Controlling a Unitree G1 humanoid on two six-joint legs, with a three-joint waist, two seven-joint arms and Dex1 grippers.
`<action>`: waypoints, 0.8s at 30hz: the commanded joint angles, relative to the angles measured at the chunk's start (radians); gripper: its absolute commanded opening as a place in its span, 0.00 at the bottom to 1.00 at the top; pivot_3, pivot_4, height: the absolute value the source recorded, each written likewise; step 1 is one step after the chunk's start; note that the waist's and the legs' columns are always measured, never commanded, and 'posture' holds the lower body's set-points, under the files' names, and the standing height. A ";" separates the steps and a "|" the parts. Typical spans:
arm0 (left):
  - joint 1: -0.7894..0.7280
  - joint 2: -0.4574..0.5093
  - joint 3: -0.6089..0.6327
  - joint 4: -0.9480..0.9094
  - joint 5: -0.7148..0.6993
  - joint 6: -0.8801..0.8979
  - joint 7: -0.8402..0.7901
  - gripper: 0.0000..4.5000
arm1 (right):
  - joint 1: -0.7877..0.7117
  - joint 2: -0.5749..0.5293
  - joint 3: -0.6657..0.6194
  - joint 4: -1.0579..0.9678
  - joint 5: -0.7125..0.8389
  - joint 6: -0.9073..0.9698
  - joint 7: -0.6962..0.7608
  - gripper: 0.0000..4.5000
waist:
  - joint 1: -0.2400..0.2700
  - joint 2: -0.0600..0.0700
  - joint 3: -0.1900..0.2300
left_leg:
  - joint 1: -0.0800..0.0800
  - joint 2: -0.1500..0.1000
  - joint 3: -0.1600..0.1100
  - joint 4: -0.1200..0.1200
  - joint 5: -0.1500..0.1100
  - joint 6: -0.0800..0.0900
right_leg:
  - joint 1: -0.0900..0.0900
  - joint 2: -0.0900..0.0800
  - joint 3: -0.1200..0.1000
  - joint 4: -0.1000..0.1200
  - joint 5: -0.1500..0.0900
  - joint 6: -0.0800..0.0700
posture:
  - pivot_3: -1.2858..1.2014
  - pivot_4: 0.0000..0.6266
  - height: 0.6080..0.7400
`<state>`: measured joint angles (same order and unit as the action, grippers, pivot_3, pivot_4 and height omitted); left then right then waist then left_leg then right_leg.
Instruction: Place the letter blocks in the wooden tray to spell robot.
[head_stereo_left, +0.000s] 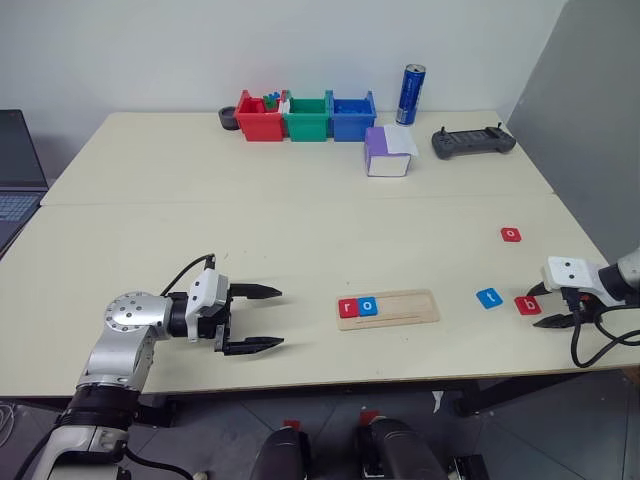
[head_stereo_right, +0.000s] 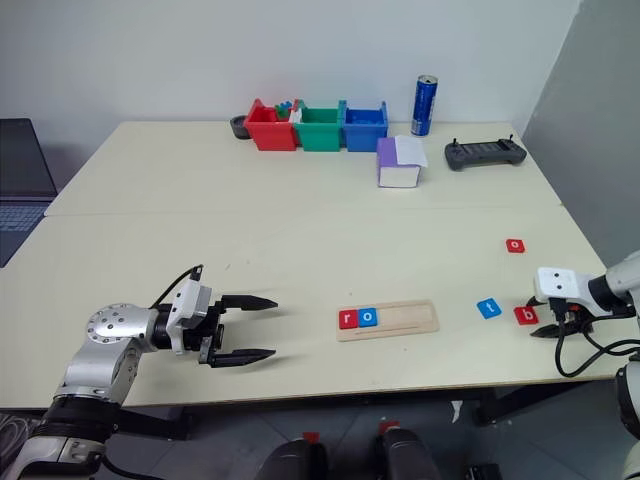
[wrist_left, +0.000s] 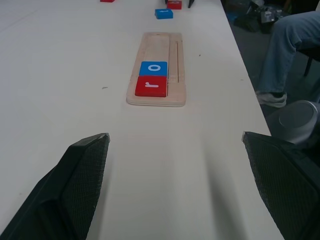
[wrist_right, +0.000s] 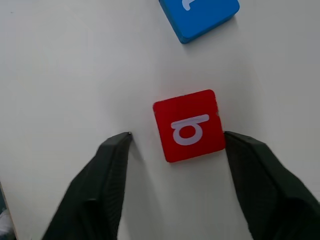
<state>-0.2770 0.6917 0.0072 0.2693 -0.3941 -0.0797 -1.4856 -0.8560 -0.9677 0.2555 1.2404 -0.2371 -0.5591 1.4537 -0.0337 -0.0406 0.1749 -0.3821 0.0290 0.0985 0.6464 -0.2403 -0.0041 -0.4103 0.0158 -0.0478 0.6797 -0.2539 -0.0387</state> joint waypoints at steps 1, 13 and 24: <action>-0.011 0.015 0.021 -0.024 -0.012 -0.005 -0.001 1.00 | -0.020 0.011 -0.012 0.018 -0.012 -0.005 -0.034 0.37 | 0.000 0.000 0.000 | 0.001 0.000 0.000 0.000 0.000 0.000 | 0.001 0.000 0.000 0.000 0.000 0.000 | 0.52 0.24 1.00; -0.037 0.023 0.019 -0.049 -0.019 0.029 0.006 1.00 | -0.064 -0.032 -0.010 -0.135 0.132 0.121 0.159 0.33 | 0.001 0.004 0.002 | 0.000 0.000 0.000 -0.002 0.000 0.000 | -0.001 0.000 0.000 0.000 -0.001 -0.002 | 0.52 0.24 1.00; -0.027 -0.001 -0.008 -0.122 -0.009 0.073 0.042 1.00 | 0.069 0.007 0.058 -0.892 0.347 0.559 0.074 0.33 | 0.007 0.007 0.004 | -0.001 0.001 -0.001 -0.002 0.000 0.000 | -0.002 0.000 -0.001 0.001 -0.001 -0.002 | 0.52 0.24 1.00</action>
<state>-0.2969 0.6901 0.0036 0.1764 -0.3944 -0.0113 -1.4500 -0.7843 -0.9549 0.3367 0.4224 0.0951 -0.0503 1.5304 -0.0269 -0.0337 0.1790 -0.3843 0.0295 0.0979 0.6443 -0.2405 -0.0043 -0.4133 0.0162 -0.0485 0.6803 -0.2551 -0.0408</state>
